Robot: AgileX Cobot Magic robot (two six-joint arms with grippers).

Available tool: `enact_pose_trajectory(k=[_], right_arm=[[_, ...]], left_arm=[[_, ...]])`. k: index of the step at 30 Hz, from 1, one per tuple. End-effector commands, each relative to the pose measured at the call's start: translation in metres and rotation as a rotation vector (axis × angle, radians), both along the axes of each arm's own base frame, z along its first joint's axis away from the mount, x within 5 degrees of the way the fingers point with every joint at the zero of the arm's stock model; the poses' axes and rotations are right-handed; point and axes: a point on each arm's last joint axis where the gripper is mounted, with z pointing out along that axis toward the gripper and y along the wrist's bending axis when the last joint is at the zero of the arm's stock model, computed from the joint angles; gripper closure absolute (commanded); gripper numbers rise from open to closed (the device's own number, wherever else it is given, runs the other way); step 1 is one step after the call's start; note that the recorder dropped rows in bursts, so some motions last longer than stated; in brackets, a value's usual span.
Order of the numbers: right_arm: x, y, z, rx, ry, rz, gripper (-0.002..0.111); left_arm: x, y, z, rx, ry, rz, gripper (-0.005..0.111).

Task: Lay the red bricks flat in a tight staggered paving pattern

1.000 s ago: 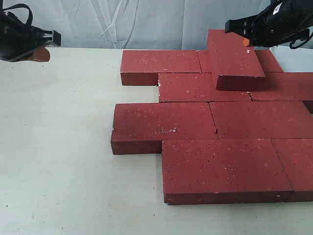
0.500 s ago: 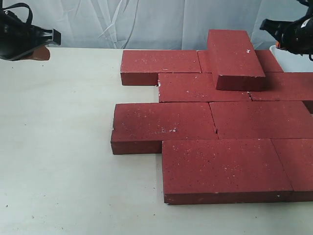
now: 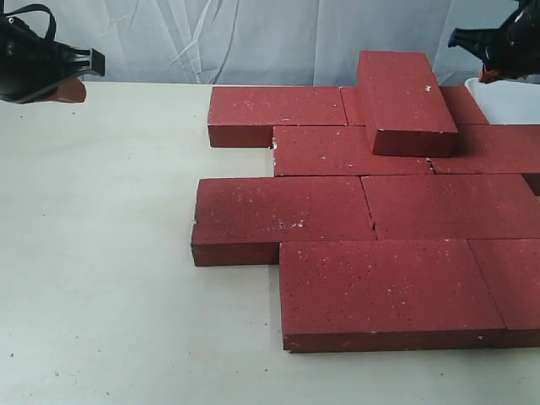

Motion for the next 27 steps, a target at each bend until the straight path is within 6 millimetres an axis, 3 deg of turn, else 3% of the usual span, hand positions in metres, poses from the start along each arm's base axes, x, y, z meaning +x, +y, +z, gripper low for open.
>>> enact_pose_trajectory(k=[1,8,13,17,21,27], right_arm=[[0.02,0.001,0.003,-0.018,0.039,0.066,0.109],[0.042,0.0,-0.022,-0.028,-0.018,0.067,0.109],[0.046,0.003,-0.049,-0.029,0.016,0.123,0.109],[0.047,0.01,-0.054,0.009,0.01,0.211,0.109],[0.048,0.025,-0.054,0.028,-0.001,0.302,0.109],[0.048,0.067,-0.053,-0.02,-0.005,0.444,0.109]], left_arm=[[-0.001,0.0,0.005,-0.013,-0.025,0.011,0.107],[0.0,0.0,0.005,-0.013,-0.027,0.011,0.107],[0.0,0.0,0.006,-0.017,-0.033,0.015,0.107],[0.0,0.0,0.006,-0.017,-0.033,0.015,0.107],[0.0,0.0,0.006,-0.017,-0.035,0.015,0.107],[0.0,0.0,0.006,-0.017,-0.035,0.015,0.107]])
